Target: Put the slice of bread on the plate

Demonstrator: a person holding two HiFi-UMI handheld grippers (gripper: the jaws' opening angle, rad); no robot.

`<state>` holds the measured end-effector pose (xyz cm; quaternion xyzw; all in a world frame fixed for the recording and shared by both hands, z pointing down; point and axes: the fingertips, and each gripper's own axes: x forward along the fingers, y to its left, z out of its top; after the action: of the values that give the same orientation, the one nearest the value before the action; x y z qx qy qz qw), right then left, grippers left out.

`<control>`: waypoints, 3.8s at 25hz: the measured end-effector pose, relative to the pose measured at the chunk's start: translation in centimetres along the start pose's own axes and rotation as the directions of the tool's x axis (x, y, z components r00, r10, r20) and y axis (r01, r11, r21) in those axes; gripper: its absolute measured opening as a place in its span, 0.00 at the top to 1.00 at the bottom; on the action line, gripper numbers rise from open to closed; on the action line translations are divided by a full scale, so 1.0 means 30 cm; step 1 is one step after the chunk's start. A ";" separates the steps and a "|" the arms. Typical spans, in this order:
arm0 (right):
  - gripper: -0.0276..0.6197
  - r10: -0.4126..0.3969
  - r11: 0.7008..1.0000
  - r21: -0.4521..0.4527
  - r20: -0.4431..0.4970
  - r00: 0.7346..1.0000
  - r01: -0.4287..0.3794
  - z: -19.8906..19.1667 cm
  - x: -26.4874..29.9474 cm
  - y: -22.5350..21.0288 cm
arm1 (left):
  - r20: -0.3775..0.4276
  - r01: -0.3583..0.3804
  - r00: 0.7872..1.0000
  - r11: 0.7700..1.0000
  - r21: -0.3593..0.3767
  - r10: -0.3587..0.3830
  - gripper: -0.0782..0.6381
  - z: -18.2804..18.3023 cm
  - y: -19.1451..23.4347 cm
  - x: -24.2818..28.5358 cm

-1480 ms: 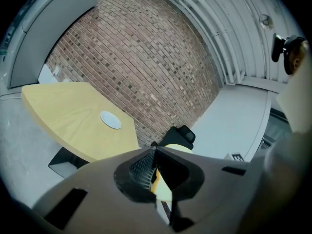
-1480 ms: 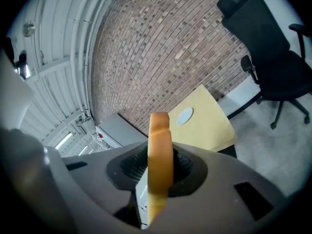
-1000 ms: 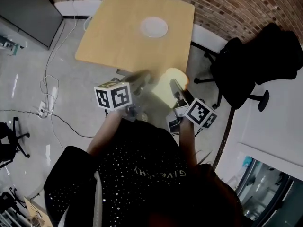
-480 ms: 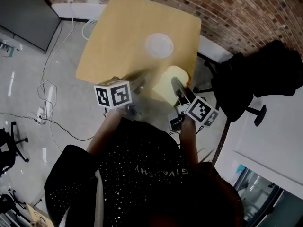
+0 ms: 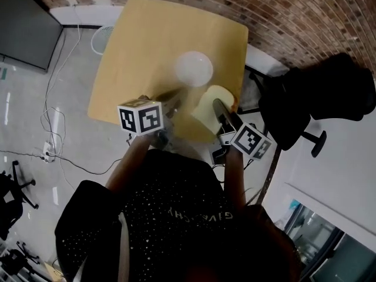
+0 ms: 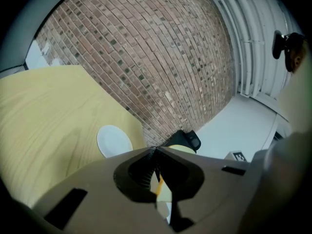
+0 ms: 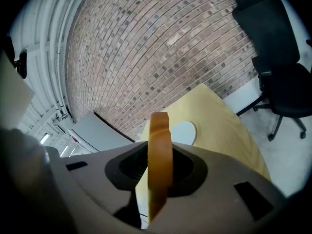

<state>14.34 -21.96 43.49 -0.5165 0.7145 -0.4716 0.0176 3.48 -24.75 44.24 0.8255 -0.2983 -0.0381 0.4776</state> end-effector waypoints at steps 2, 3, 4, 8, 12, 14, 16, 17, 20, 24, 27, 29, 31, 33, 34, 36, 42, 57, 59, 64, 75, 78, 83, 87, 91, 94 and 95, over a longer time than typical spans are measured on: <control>0.81 -0.010 1.000 -0.006 -0.015 1.000 0.010 0.021 0.038 -0.026 | -0.015 -0.002 1.000 1.000 0.014 0.003 0.88 0.015 0.031 0.037; 0.81 -0.013 1.000 -0.011 -0.025 1.000 0.012 0.031 0.058 -0.040 | -0.021 -0.009 1.000 1.000 0.022 0.009 0.88 0.020 0.051 0.055; 0.81 -0.012 1.000 -0.016 -0.038 0.999 0.012 0.041 0.081 -0.054 | -0.024 -0.019 1.000 0.999 0.032 0.019 0.88 0.025 0.073 0.072; 0.81 0.015 0.999 -0.040 -0.113 0.994 -0.019 0.093 0.204 -0.096 | -0.024 -0.071 0.997 0.994 0.086 0.074 0.88 0.058 0.168 0.144; 0.81 0.053 0.997 -0.051 -0.189 0.981 -0.064 0.136 0.360 -0.107 | -0.015 -0.111 0.993 0.986 0.124 0.114 0.88 0.114 0.245 0.186; 0.81 0.073 0.995 -0.045 -0.226 0.971 -0.085 0.151 0.436 -0.109 | -0.007 -0.130 0.991 0.982 0.140 0.132 0.88 0.135 0.269 0.198; 0.81 0.076 0.995 -0.044 -0.259 0.963 -0.090 0.161 0.513 -0.119 | -0.004 -0.141 0.990 0.978 0.152 0.143 0.88 0.144 0.285 0.209; 0.81 0.072 0.995 -0.049 -0.281 0.957 -0.089 0.158 0.548 -0.125 | -0.004 -0.145 0.989 0.978 0.147 0.147 0.88 0.140 0.293 0.211; 0.81 0.079 0.995 -0.037 -0.351 0.933 -0.098 0.132 0.635 -0.131 | 0.010 -0.151 0.989 0.984 0.096 0.151 0.88 0.128 0.315 0.206; 0.81 0.098 0.995 0.043 -0.415 0.905 -0.088 0.088 0.717 -0.129 | 0.008 -0.160 0.987 0.984 0.073 0.160 0.88 0.134 0.341 0.190; 0.81 0.061 0.998 0.049 -0.436 0.898 -0.044 0.073 0.749 -0.157 | -0.002 -0.163 0.986 0.984 0.077 0.164 0.88 0.140 0.356 0.189; 0.81 0.030 0.999 0.028 -0.457 0.889 -0.019 0.067 0.761 -0.173 | 0.000 -0.168 0.986 0.983 0.070 0.169 0.88 0.142 0.365 0.188; 0.79 -0.011 1.000 -0.025 -0.470 0.883 -0.001 0.068 0.767 -0.182 | 0.010 -0.174 0.985 0.982 0.067 0.174 0.88 0.145 0.368 0.190; 0.75 -0.072 0.993 -0.114 -0.460 0.885 0.022 0.079 0.770 -0.194 | 0.016 -0.172 0.985 0.983 0.069 0.172 0.88 0.148 0.366 0.198; 0.71 -0.110 0.984 -0.172 -0.449 0.887 0.035 0.086 0.769 -0.201 | 0.014 -0.168 0.986 0.983 0.069 0.168 0.88 0.148 0.364 0.203; 0.65 -0.183 0.955 -0.289 -0.423 0.887 0.059 0.098 0.764 -0.212 | 0.008 -0.161 0.987 0.985 0.067 0.161 0.88 0.145 0.359 0.207; 0.56 -0.312 0.864 -0.492 -0.354 0.882 0.108 0.123 0.748 -0.225 | 0.006 -0.161 0.987 0.985 0.070 0.161 0.88 0.144 0.350 0.211; 0.56 -0.311 0.759 -0.632 -0.144 0.940 0.154 0.226 0.571 -0.153 | 0.041 -0.173 0.985 0.975 0.136 0.169 0.88 0.167 0.270 0.202; 0.58 -0.293 0.769 -0.625 -0.153 0.944 0.137 0.199 0.531 -0.137 | 0.033 -0.144 0.990 0.977 0.160 0.140 0.88 0.170 0.227 0.205; 0.90 -0.259 0.776 -0.613 -0.093 0.961 0.150 0.172 0.421 -0.094 | 0.028 -0.146 0.989 0.966 0.214 0.143 0.88 0.155 0.139 0.194; 0.94 0.216 0.965 -0.149 -0.022 0.976 -0.217 0.133 0.264 0.061 | 0.055 -0.085 0.996 0.973 0.213 0.075 0.88 0.112 -0.014 0.158; 0.94 0.279 0.960 -0.020 0.012 0.960 -0.279 0.128 0.248 0.068 | 0.055 -0.078 0.996 0.979 0.191 0.069 0.88 0.102 -0.013 0.156; 0.94 0.286 0.958 -0.032 0.007 0.958 -0.286 0.126 0.252 0.070 | 0.055 -0.066 0.997 0.982 0.177 0.058 0.88 0.098 -0.005 0.161; 0.94 0.295 0.954 -0.047 0.000 0.955 -0.295 0.127 0.249 0.078 | 0.060 -0.055 0.997 0.986 0.160 0.046 0.88 0.100 -0.011 0.169; 0.94 0.287 0.957 -0.040 -0.011 0.958 -0.287 0.115 0.244 0.066 | 0.068 -0.064 0.996 0.986 0.156 0.054 0.88 0.100 -0.008 0.165; 0.94 0.284 0.959 -0.025 -0.016 0.959 -0.284 0.107 0.238 0.056 | 0.070 -0.070 0.996 0.987 0.148 0.060 0.88 0.093 -0.007 0.161; 0.94 0.281 0.959 -0.024 -0.018 0.959 -0.282 0.104 0.236 0.053 | 0.070 -0.071 0.996 0.987 0.145 0.061 0.88 0.090 -0.007 0.159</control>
<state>11.51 -29.32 43.93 -0.4066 0.7868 -0.4586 0.0728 6.56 -29.26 43.67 0.8466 -0.3428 -0.0269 0.4062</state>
